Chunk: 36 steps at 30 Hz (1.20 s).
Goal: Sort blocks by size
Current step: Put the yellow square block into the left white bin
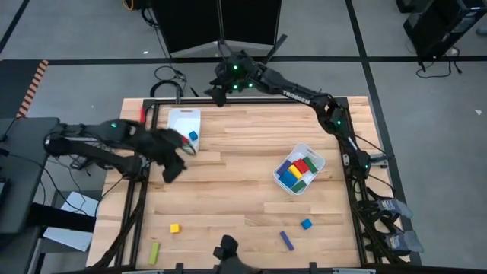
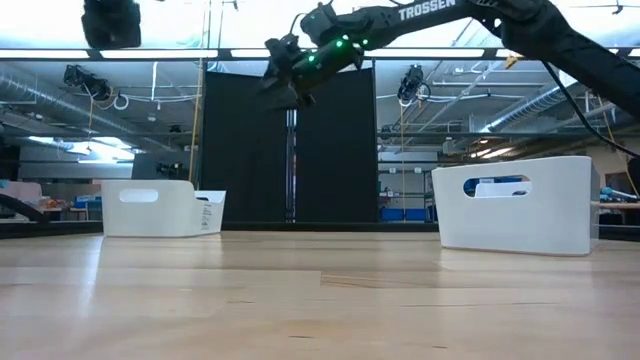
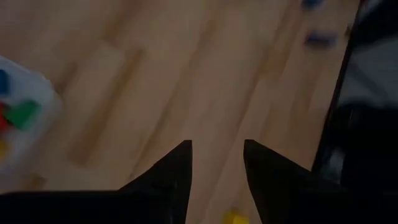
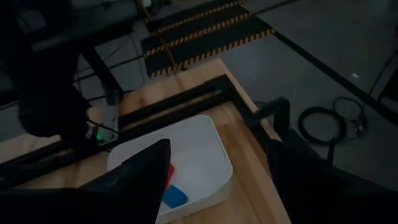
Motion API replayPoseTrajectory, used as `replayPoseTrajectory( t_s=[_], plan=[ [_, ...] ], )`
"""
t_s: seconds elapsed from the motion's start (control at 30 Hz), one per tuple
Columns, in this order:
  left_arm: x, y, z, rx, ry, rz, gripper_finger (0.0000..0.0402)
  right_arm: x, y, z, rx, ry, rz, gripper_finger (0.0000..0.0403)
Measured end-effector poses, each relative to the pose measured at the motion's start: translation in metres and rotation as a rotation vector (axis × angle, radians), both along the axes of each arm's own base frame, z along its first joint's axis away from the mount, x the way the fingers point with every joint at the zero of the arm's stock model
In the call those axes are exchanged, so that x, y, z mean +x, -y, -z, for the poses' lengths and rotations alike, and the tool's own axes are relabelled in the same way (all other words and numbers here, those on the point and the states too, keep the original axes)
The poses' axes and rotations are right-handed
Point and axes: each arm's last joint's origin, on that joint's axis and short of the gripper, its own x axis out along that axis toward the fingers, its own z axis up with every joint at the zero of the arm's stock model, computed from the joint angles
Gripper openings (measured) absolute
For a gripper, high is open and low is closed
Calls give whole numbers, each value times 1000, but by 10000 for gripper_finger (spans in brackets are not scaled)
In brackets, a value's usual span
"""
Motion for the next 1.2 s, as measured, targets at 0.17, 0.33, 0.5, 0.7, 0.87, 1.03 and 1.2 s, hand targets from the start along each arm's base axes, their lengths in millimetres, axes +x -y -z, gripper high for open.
replayPoseTrajectory(
  t_s=[0.17, 0.33, 0.5, 0.7, 0.87, 1.03, 1.2],
  plan=[
    [19, 27, 22, -11, -191, 117, 161, -15, 2, -20, -40, 10, -24, 273],
    [28, 50, 40, 7, -354, 155, 206, -32, 14, -34, -53, 17, -11, 273],
    [35, 69, 53, 25, -416, 167, 262, -56, 19, -41, -67, 68, 20, 271],
    [39, 87, 82, -49, -383, 152, 289, -113, -14, -19, -59, 238, 106, 259],
    [31, 97, 98, -59, -402, 195, 290, -174, -56, -9, -85, 277, 199, 259],
    [18, 109, 110, -57, -453, 276, 290, -220, -89, -13, -95, 315, 261, 261],
    [17, 133, 124, -79, -388, 372, 290, -248, -111, -24, -132, 349, 331, 257]
  ],
)
